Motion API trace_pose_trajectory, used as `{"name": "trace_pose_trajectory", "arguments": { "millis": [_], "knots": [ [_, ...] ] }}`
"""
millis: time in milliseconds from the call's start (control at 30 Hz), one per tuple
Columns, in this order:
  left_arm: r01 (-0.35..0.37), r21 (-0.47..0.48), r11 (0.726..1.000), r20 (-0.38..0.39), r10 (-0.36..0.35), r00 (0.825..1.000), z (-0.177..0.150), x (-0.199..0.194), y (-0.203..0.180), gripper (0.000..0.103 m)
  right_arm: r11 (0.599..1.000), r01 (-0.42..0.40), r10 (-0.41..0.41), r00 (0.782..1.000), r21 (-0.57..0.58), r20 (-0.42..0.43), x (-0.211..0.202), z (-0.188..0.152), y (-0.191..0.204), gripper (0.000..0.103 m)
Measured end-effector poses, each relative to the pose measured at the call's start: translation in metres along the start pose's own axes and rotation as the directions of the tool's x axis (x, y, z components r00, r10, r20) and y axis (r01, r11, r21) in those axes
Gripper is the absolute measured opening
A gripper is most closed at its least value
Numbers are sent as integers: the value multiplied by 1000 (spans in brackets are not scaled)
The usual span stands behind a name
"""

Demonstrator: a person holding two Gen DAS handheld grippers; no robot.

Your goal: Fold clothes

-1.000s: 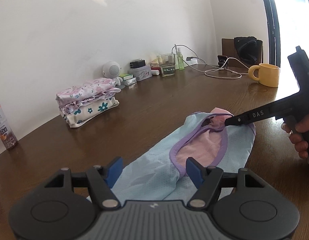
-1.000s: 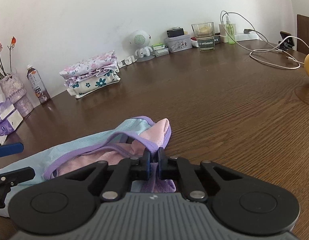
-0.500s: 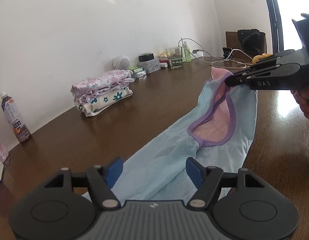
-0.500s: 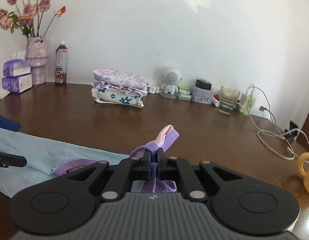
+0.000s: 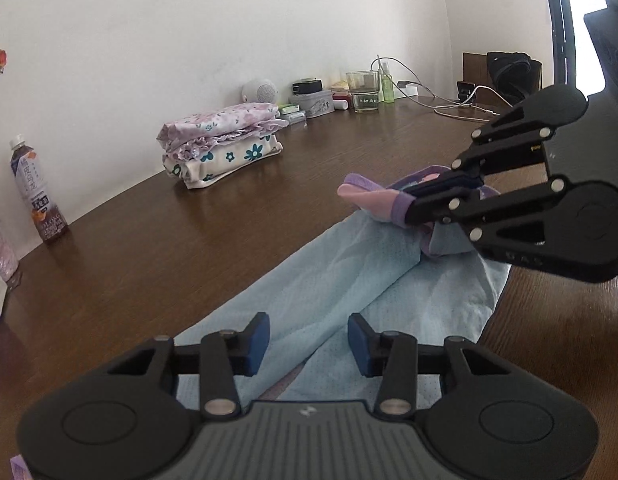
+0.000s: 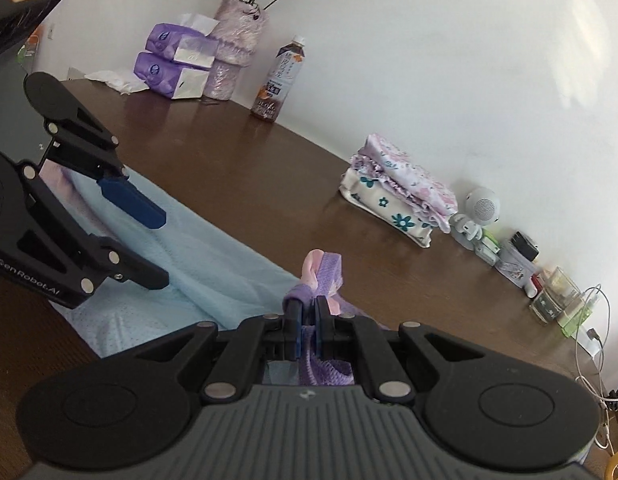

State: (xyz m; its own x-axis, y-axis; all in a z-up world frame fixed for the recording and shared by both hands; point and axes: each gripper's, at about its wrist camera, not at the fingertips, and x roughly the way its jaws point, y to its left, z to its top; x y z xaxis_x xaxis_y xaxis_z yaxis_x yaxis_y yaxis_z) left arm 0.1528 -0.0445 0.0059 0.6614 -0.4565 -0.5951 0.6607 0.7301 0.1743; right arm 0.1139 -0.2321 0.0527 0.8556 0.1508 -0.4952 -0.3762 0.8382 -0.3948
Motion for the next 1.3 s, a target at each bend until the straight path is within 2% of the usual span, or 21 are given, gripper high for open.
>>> {"name": "trace_pose_trajectory", "arguments": {
  "millis": [200,267,300,333,467,567,667,733,800,867,933,1000,1100,1200,1300],
  "knots": [
    [2,-3,1000,-6,-2,1000,-3,0,1,43,999,-37,36,999,-33,-36,9,0,23,8],
    [3,-9,1000,-7,-3,1000,-4,1,1,45,998,-63,63,997,-15,-38,7,0,24,21],
    [4,-14,1000,-7,-4,1000,-4,0,2,47,996,-89,90,996,21,-27,2,0,19,37],
    [5,-19,1000,-6,-5,1000,-4,0,2,48,992,-115,116,993,57,-15,-4,-1,13,45],
    [8,-35,999,-12,-8,1000,-4,0,3,49,956,-220,216,975,195,41,-25,-2,-9,45],
    [6,-44,999,-6,-6,1000,-3,-1,3,50,936,-210,193,977,282,88,-41,-9,-33,44],
    [19,-45,999,26,-18,1000,5,-7,-3,50,928,-122,101,992,353,76,-42,-21,-61,41],
    [39,-38,999,58,-37,998,15,-10,-11,49,899,-108,94,994,425,53,-28,-30,-81,22],
    [60,-28,998,96,-57,994,27,-10,-20,49,858,-145,137,989,494,52,-12,-37,-98,12],
    [82,-13,997,115,-80,990,41,-6,-32,48,823,-170,169,984,542,52,4,-40,-109,12],
    [103,-1,995,124,-102,987,54,1,-43,43,810,-183,200,979,557,31,20,-42,-110,12],
    [126,4,992,98,-126,987,62,14,-52,41,799,-196,233,972,569,7,37,-44,-109,12],
    [138,0,990,37,-137,990,62,35,-59,31,805,-237,267,963,544,24,38,-43,-101,5],
    [157,0,988,-1,-157,988,55,47,-60,30,811,-281,300,953,513,46,37,-42,-93,5],
    [167,-8,986,-3,-167,986,53,47,-57,30,822,-311,334,942,477,40,38,-39,-86,5]
  ]
}}
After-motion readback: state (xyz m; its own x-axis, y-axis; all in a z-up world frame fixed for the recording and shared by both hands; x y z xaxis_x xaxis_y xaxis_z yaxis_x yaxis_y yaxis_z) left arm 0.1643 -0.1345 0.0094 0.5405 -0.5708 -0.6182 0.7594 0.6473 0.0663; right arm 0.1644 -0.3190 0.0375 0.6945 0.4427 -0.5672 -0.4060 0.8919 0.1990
